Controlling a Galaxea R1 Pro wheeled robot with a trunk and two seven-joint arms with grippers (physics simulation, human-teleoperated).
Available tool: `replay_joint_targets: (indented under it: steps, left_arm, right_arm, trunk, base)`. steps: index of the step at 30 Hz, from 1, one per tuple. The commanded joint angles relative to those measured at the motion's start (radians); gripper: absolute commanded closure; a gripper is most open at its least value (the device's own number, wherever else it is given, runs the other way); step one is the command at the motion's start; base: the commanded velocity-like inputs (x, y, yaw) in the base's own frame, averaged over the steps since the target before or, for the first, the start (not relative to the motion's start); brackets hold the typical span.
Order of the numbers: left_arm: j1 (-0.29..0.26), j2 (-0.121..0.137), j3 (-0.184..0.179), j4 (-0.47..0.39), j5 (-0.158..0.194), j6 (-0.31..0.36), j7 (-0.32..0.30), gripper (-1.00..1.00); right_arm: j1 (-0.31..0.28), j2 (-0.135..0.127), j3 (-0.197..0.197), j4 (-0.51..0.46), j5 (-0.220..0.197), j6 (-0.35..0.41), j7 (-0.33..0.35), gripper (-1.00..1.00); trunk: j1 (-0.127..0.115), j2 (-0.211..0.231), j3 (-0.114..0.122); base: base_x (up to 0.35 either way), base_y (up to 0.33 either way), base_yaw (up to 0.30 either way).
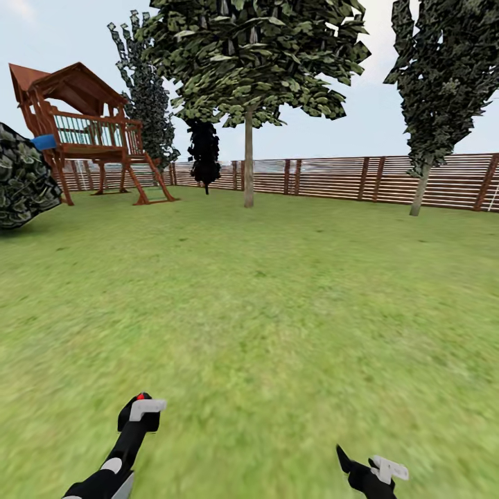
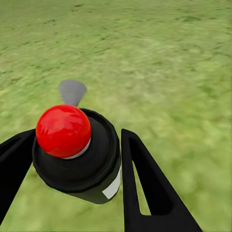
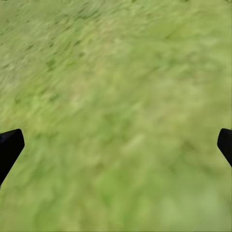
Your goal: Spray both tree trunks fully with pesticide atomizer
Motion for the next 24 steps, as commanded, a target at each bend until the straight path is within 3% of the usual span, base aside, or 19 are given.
replay_joint_targets:
  steps: [1, 24]
  left_arm:
    - [0.0, 0.0, 0.0, 0.0, 0.0, 0.0, 0.0, 1.0]
    - [0.0, 0.0, 0.0, 0.0, 0.0, 0.0, 0.0, 1.0]
  right_arm:
    - [0.0, 0.0, 0.0, 0.0, 0.0, 0.0, 0.0, -1.0]
    - [0.0, 0.0, 0.0, 0.0, 0.0, 0.0, 0.0, -1.0]
  trunk:
    - [0.0, 0.0, 0.0]
    - [0.0, 0.0, 0.0]
  base:
    - [0.329, 0.0, 0.0]
    - [0.329, 0.0, 0.0]
